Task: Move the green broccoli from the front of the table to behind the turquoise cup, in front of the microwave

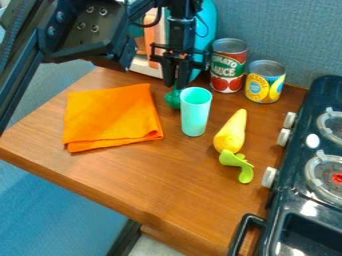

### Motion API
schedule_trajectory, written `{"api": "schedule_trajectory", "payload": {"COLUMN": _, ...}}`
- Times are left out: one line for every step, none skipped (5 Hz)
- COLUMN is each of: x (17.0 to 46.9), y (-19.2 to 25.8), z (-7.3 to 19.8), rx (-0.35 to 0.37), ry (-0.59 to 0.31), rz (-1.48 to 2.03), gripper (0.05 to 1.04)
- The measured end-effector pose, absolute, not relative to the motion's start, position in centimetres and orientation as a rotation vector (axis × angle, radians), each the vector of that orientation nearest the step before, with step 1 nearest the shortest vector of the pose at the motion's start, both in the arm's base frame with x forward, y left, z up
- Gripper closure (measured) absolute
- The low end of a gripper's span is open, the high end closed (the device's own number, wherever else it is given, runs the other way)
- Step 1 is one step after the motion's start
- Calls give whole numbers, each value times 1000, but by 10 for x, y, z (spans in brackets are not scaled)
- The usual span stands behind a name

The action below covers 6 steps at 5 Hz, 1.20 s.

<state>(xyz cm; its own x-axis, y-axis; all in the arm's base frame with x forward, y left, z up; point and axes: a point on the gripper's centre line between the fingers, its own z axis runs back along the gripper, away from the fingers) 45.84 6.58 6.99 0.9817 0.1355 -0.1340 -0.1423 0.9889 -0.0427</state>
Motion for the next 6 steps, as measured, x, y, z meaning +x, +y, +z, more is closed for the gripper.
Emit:
{"api": "schedule_trajectory", "payload": {"x": 455, "y": 66, "z": 61, "rx": -66, "ry": 155, "rz": 158, "gripper": 419}}
{"api": "schedule_trajectory", "payload": {"x": 448, "y": 78, "z": 47, "rx": -71, "ry": 182, "rz": 190, "gripper": 133}}
{"api": "schedule_trajectory", "payload": {"x": 445, "y": 83, "z": 67, "rx": -70, "ry": 147, "rz": 205, "gripper": 74}}
{"api": "schedule_trajectory", "payload": {"x": 439, "y": 81, "z": 78, "rx": -79, "ry": 125, "rz": 201, "gripper": 77}}
{"api": "schedule_trajectory", "payload": {"x": 424, "y": 87, "z": 107, "rx": -94, "ry": 64, "rz": 204, "gripper": 79}}
{"api": "schedule_trajectory", "payload": {"x": 394, "y": 103, "z": 133, "rx": -62, "ry": 39, "rz": 199, "gripper": 79}}
